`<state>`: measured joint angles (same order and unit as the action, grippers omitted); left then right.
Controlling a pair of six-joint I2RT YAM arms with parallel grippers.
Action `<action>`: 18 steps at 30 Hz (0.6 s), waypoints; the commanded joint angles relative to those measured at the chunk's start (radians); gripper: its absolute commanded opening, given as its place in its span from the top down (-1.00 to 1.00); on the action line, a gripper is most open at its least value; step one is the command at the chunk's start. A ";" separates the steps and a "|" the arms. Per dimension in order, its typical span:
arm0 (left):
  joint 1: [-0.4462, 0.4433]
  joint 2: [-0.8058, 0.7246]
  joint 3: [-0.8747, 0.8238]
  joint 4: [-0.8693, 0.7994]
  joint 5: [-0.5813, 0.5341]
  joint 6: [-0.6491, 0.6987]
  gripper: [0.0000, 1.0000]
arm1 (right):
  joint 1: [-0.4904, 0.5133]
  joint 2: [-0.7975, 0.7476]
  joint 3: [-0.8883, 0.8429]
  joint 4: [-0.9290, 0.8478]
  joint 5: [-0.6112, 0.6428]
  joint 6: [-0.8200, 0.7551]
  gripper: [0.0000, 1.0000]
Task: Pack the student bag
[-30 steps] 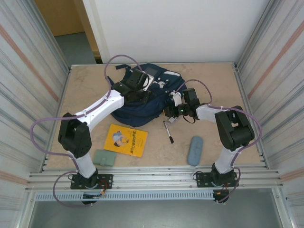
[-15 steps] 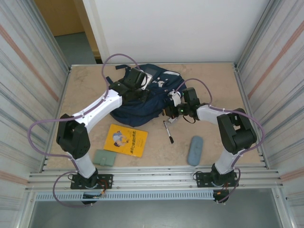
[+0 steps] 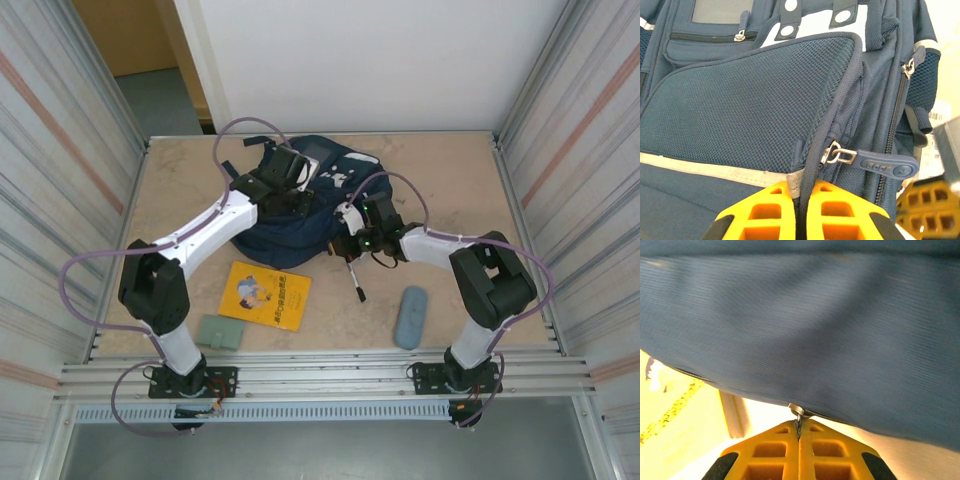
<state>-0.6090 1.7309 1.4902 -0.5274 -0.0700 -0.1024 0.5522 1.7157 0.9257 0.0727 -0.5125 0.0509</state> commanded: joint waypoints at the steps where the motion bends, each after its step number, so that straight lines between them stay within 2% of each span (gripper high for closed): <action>1: -0.009 -0.046 -0.001 0.157 0.013 -0.072 1.00 | 0.091 -0.033 0.053 -0.065 0.017 0.023 1.00; 8: -0.019 0.022 -0.005 0.187 -0.002 -0.094 1.00 | 0.201 0.022 0.114 -0.073 0.057 0.080 0.97; 13: -0.028 0.063 -0.011 0.211 0.020 -0.118 1.00 | 0.249 0.070 0.104 0.019 0.076 0.180 0.88; 16: -0.029 0.076 -0.007 0.209 0.030 -0.117 1.00 | 0.260 0.060 0.061 0.075 0.113 0.225 0.74; 18: -0.028 0.066 -0.013 0.205 0.033 -0.109 1.00 | 0.258 0.040 0.023 0.099 0.136 0.233 0.55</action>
<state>-0.5976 1.7939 1.4765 -0.4503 -0.0776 -0.1596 0.7578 1.7576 0.9817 0.1070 -0.3843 0.2432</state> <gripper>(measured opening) 0.077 0.207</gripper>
